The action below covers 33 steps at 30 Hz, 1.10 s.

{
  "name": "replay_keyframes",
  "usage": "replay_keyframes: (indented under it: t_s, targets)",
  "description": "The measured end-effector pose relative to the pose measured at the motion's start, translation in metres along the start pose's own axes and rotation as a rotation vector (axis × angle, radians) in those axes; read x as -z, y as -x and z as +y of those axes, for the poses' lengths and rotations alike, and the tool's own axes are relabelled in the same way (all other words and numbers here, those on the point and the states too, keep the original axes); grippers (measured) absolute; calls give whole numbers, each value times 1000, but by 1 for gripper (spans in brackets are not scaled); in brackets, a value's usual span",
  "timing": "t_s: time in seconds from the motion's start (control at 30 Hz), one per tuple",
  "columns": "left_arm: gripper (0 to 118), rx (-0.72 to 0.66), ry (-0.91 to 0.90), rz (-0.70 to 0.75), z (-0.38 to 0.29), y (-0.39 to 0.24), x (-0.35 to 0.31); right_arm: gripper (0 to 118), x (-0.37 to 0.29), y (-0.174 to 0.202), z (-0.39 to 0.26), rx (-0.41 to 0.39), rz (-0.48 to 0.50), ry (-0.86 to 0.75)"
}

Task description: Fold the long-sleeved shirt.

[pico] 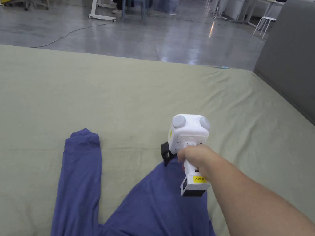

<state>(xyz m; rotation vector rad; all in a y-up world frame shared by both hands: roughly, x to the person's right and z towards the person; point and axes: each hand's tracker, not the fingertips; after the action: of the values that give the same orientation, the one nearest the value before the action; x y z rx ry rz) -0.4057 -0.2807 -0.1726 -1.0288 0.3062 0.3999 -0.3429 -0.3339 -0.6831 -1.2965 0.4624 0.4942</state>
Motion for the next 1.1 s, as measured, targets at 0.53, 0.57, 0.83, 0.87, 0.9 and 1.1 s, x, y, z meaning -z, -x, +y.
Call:
replay_keyframes:
  t_s: [0.53, 0.57, 0.83, 0.87, 0.9, 1.1]
  targets:
    - [3, 260, -93, 105, 59, 3, -84, 0, -206, -65, -102, -79, 178, -372]
    - [3, 285, -125, 117, 70, 1, -98, 0, -228, -71, -114, -111, 175, -393]
    - [3, 436, -319, 198, 176, -18, -209, 0, -390, -114, -181, -76, 107, -636]
    - [3, 429, -331, 203, 187, -21, -220, 0, -403, -117, -182, -83, 99, -647]
    - [3, 425, -350, 209, 201, -26, -233, 0, -420, -119, -184, -97, 72, -675]
    - [3, 494, -456, 264, 288, -41, -284, 0, -508, -109, -165, -96, -80, -758]
